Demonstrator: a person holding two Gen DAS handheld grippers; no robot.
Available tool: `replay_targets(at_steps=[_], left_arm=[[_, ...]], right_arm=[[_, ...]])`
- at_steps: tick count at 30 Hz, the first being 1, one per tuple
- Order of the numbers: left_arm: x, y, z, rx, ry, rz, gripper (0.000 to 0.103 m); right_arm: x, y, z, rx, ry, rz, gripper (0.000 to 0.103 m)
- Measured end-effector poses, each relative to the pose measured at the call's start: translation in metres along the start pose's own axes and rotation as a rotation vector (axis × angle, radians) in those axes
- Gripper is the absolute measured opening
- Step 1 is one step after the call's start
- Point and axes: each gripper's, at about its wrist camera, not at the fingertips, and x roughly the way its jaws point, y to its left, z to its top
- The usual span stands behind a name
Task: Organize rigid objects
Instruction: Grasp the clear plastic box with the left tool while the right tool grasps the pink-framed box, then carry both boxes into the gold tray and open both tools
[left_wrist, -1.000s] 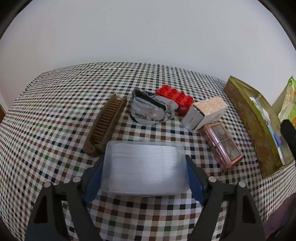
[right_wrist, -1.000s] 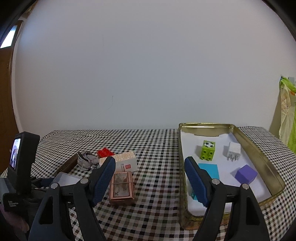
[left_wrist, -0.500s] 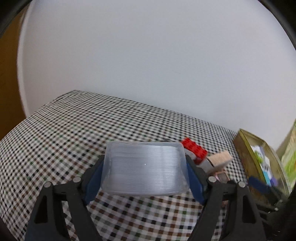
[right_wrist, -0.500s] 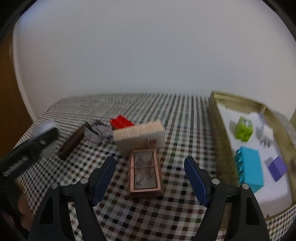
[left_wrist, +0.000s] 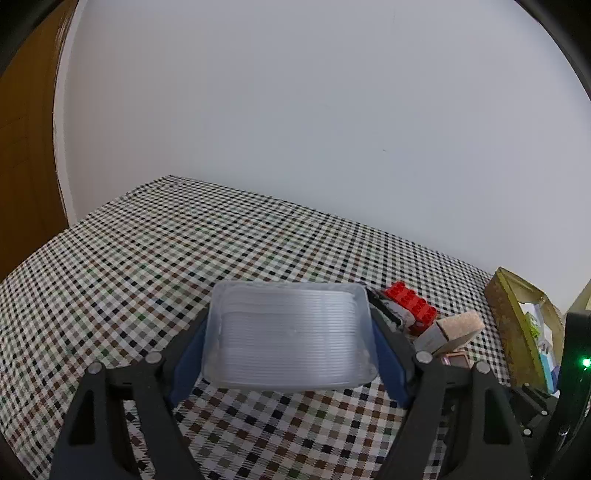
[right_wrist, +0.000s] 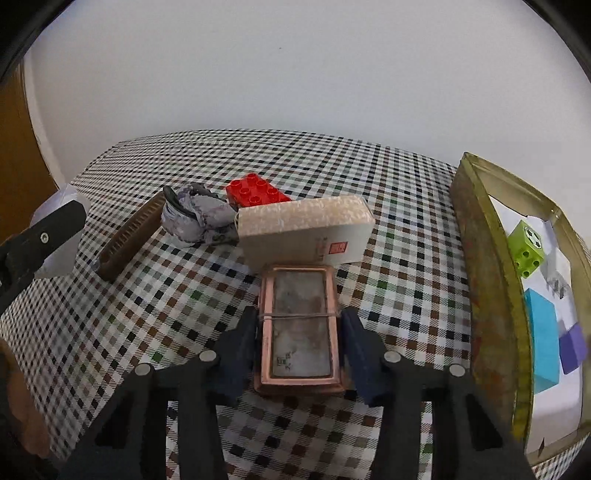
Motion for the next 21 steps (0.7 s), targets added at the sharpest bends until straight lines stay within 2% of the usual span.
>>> replay_targets(at_steps=[3, 6, 8, 14, 18, 21], left_arm=[[0.000, -0.002, 0.000, 0.005, 0.004, -0.001, 0.080], [0.001, -0.003, -0.001, 0.002, 0.006, -0.022, 0.080], [-0.001, -0.004, -0.001, 0.006, -0.003, -0.027, 0.080], [-0.004, -0.009, 0.000, 0.018, -0.023, -0.045, 0.080], [-0.008, -0.014, 0.001, 0.033, -0.051, -0.056, 0.080], [-0.010, -0.019, 0.001, 0.045, -0.065, -0.065, 0.080]], right_arm=[[-0.001, -0.012, -0.003, 0.042, -0.011, 0.057, 0.048], [-0.005, -0.033, -0.005, 0.139, -0.046, 0.226, 0.048], [-0.013, -0.047, -0.011, 0.190, -0.098, 0.285, 0.048], [-0.044, -0.051, -0.018, 0.192, -0.256, 0.314, 0.048], [-0.059, -0.046, -0.016, 0.148, -0.345, 0.220, 0.048], [-0.067, -0.043, -0.016, 0.115, -0.389, 0.181, 0.048]])
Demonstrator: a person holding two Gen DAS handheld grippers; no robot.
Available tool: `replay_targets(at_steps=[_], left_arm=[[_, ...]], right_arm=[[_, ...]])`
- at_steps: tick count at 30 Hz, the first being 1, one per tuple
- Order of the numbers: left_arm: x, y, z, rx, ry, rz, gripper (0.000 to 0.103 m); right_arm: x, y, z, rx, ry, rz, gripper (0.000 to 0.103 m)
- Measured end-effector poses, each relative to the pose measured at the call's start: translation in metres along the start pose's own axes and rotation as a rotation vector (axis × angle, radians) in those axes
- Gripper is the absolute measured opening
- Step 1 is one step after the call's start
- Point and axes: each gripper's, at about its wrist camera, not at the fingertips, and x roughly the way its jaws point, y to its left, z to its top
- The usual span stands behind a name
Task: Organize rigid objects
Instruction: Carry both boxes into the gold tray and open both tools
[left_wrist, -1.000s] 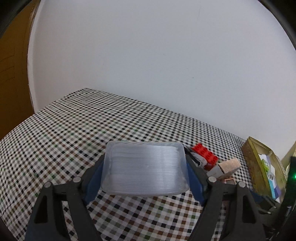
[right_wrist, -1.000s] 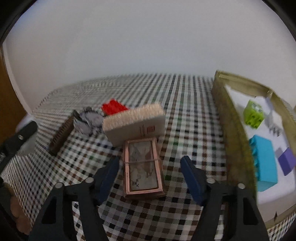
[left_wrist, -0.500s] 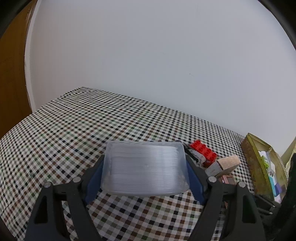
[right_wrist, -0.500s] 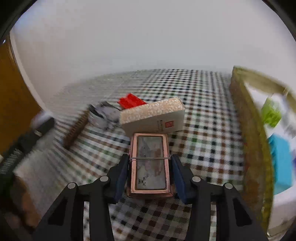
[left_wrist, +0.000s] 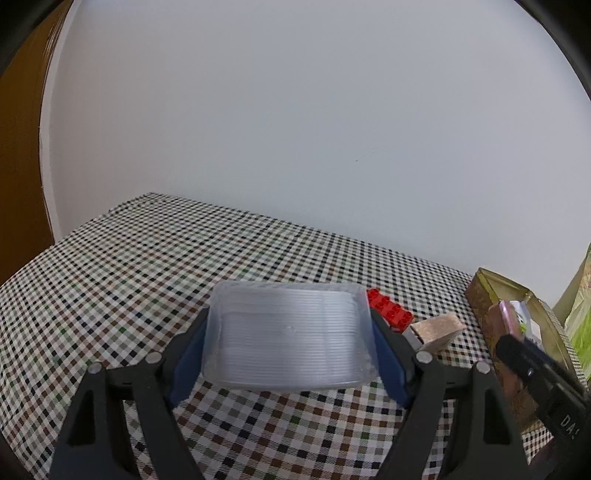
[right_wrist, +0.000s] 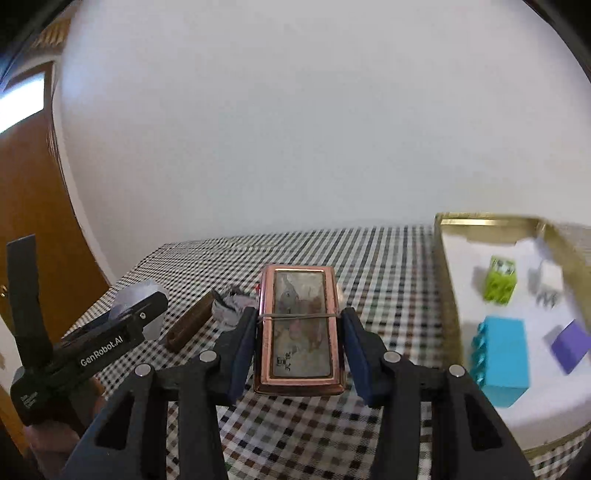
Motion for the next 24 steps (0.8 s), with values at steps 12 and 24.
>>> replay_targets(at_steps=[12, 24], left_arm=[[-0.001, -0.041, -0.002, 0.041, -0.008, -0.053, 0.080], [-0.003, -0.127, -0.008, 0.124, -0.023, -0.171, 0.080]], right_arm=[[-0.021, -0.018, 0.005, -0.037, -0.089, -0.052, 0.049], [-0.051, -0.076, 0.010, 0.033, -0.144, -0.125, 0.049]])
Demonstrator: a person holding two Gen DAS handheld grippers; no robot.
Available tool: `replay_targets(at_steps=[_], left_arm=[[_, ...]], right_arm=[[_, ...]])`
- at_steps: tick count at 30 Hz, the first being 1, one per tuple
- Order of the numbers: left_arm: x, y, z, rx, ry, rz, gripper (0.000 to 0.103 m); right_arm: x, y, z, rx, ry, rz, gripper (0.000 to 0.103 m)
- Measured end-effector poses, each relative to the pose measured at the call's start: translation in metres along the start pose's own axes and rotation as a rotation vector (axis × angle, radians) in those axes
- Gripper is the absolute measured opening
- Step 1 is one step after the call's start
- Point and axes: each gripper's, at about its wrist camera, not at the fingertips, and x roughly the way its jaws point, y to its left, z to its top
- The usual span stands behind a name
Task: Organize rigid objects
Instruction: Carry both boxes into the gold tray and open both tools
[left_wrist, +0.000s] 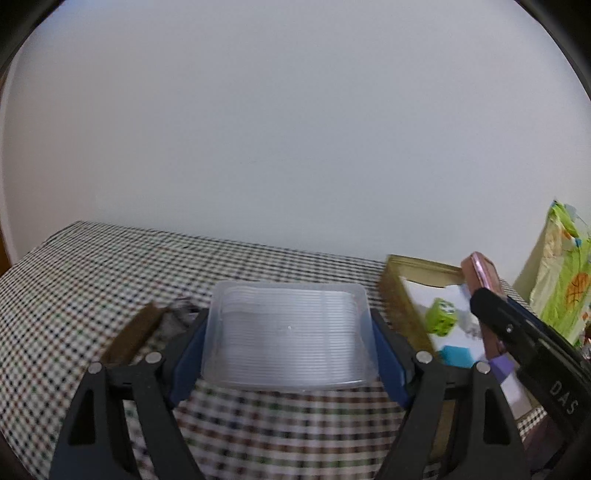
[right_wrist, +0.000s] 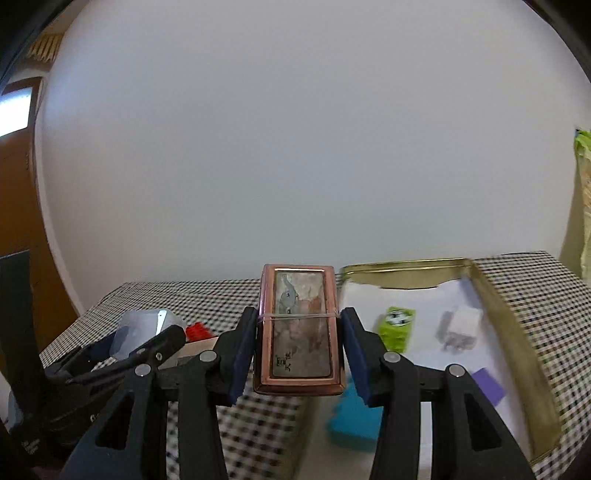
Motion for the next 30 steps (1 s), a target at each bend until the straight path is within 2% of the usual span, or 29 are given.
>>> replay_targets(at_steps=[6, 11, 16, 24, 30], left_arm=[[0.009, -0.042, 0.004, 0.032, -0.002, -0.048, 0.080], [0.014, -0.065, 0.008, 0.033, 0.005, -0.087, 0.080], [0.023, -0.085, 0.009, 0.043, 0.019, -0.103, 0.080], [0.033, -0.101, 0.013, 0.070, 0.029, -0.098, 0.080], [0.044, -0.118, 0.012, 0.130, 0.060, -0.067, 0.080]], right_arm=[[-0.005, -0.043, 0.011, 0.030, -0.014, -0.045, 0.049], [-0.008, -0.068, 0.016, 0.058, -0.021, -0.116, 0.049], [-0.010, -0.089, 0.020, 0.107, -0.016, -0.125, 0.049], [-0.016, -0.097, 0.024, 0.085, -0.022, -0.165, 0.049], [-0.012, -0.106, 0.022, 0.080, 0.012, -0.241, 0.049]])
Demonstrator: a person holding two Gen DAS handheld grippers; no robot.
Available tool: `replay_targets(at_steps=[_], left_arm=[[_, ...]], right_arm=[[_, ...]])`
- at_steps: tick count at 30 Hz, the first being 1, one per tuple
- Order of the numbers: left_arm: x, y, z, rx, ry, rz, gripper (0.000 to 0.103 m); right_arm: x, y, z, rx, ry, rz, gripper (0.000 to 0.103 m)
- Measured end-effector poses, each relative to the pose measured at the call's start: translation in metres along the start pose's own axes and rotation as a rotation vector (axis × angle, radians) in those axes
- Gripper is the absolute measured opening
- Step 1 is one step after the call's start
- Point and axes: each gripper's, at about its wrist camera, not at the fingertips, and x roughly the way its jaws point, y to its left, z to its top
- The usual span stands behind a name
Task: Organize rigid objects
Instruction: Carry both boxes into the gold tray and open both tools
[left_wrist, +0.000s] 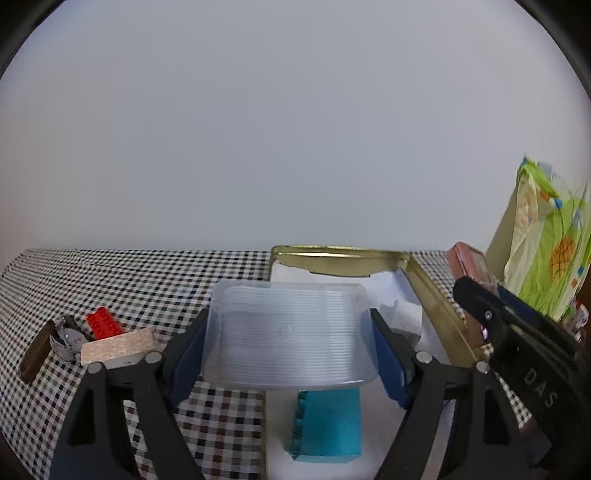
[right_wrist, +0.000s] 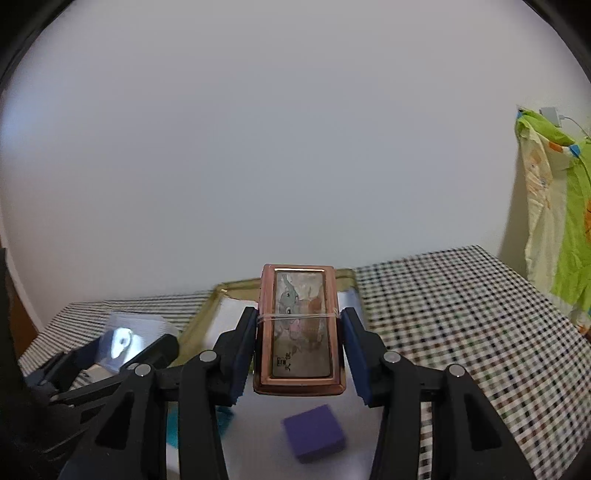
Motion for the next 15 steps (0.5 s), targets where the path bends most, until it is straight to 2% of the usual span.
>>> replay_targets(at_steps=[4, 7, 15], left_arm=[[-0.001, -0.025, -0.007, 0.048, 0.025, 0.019, 0.080], [0.000, -0.037, -0.009, 0.072, 0.048, 0.030, 0.080], [0.017, -0.045, -0.018, 0.127, 0.099, 0.036, 0.080]], right_arm=[[0.011, -0.010, -0.001, 0.022, 0.052, -0.048, 0.049], [0.010, -0.018, -0.003, 0.066, 0.085, -0.027, 0.049], [0.005, 0.002, -0.006, 0.026, 0.117, -0.048, 0.049]])
